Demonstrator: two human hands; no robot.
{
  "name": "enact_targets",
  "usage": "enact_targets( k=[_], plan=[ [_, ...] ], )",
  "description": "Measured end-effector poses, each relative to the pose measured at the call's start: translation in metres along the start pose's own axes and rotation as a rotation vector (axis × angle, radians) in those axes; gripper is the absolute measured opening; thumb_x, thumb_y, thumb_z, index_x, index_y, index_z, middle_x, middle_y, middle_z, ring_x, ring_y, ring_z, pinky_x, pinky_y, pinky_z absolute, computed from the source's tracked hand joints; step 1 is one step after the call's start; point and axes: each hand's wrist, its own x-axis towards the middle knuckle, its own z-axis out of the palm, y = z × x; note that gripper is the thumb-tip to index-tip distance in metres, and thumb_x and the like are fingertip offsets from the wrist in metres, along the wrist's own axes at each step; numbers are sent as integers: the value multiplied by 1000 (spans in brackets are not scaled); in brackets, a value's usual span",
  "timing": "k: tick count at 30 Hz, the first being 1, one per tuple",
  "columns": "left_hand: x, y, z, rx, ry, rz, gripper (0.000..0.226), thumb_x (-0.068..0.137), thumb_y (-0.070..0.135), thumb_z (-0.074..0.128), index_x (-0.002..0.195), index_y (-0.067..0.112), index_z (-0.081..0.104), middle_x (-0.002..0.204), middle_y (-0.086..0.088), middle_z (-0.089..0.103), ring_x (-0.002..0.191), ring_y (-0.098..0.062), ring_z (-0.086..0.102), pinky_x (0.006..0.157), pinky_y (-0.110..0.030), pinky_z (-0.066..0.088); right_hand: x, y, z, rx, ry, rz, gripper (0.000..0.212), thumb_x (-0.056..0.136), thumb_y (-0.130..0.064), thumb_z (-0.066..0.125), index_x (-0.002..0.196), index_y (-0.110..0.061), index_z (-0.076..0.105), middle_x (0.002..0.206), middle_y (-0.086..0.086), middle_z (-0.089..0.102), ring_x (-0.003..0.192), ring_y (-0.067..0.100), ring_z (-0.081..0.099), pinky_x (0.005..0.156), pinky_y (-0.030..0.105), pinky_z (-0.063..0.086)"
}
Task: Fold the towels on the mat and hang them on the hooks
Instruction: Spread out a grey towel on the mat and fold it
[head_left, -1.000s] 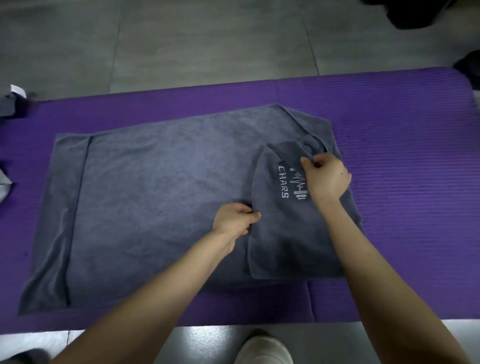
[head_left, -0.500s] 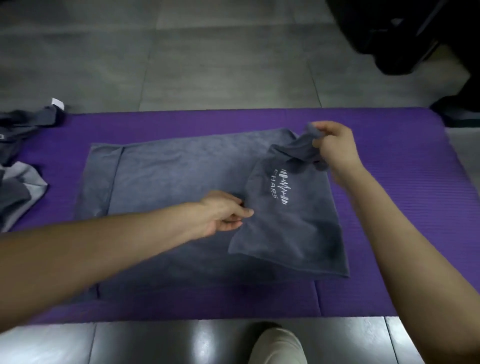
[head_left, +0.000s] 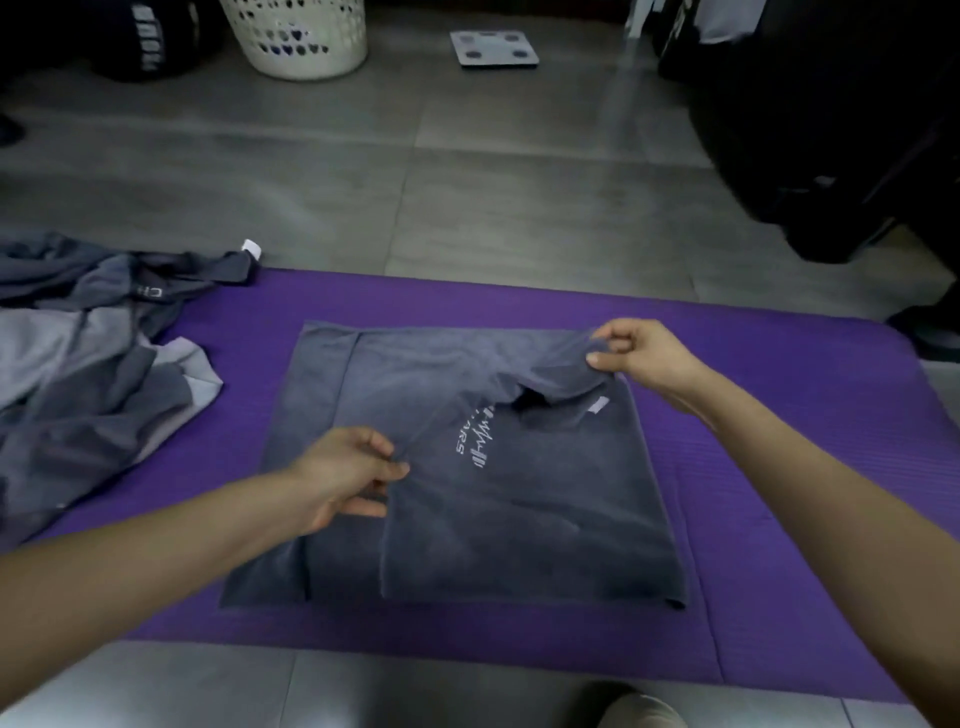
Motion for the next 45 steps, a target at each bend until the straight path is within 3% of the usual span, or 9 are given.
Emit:
enact_targets(
  k=[4,8,17,21,28,33,37,41,45],
  plan=[
    [21,-51,-14,-21,119,19,24,83,-1,65,74,14,48,72,-3,49,62,-14,49,42,-23,50,2,26,32,-158,-17,114,15,79,-7,73,91,-6,64,74,6,57,67,7,56,68,18,46],
    [35,-80,-16,-87,146,25,17,85,2,63,76,13,54,74,-3,53,63,-14,52,46,-23,52,15,2,48,-188,19,-3,13,83,-5,68,94,0,67,74,1,62,56,-7,55,64,8,45],
    [-6,-58,-34,-309,44,191,18,87,4,62,73,13,55,60,5,47,46,-1,50,44,-20,49,99,-166,82,-386,182,-387,14,79,-24,72,93,-27,72,79,-3,67,64,2,55,73,29,49],
    [6,-64,-68,-281,149,157,19,88,3,59,73,12,52,66,-1,46,56,-9,49,41,-23,49,138,-189,149,-504,35,-291,5,85,-13,68,89,-16,66,69,4,62,38,1,54,40,18,46],
    [28,-109,-108,-380,210,-18,7,88,3,59,85,8,55,76,-4,51,64,-12,52,43,-19,50,175,-138,253,-625,11,-206,14,83,-11,67,93,-2,71,89,15,69,76,17,56,75,33,49],
    [32,-125,-124,-432,132,13,6,87,5,61,93,2,60,81,-7,59,69,-17,62,55,-26,55,182,-143,280,-501,139,-276,14,82,-12,67,91,-2,71,82,6,64,79,14,55,71,25,42],
    [52,-141,-131,-341,305,-32,8,88,2,59,83,9,56,76,-4,56,65,-13,57,50,-23,54,192,-128,324,-528,42,-231,19,85,-8,61,101,-4,70,104,10,69,95,18,62,83,25,44],
    [63,-165,-129,-172,432,-45,13,81,12,68,84,19,57,80,-1,62,76,-18,62,75,-42,57,198,-89,359,-482,-73,-81,27,86,2,51,111,5,63,118,17,64,112,26,58,93,26,42],
    [54,-171,-130,-101,348,-26,24,72,13,76,88,21,59,80,3,64,78,-12,62,78,-32,52,198,-70,369,-352,9,-66,35,86,4,43,114,1,64,117,13,65,113,24,58,92,20,40]
  ],
)
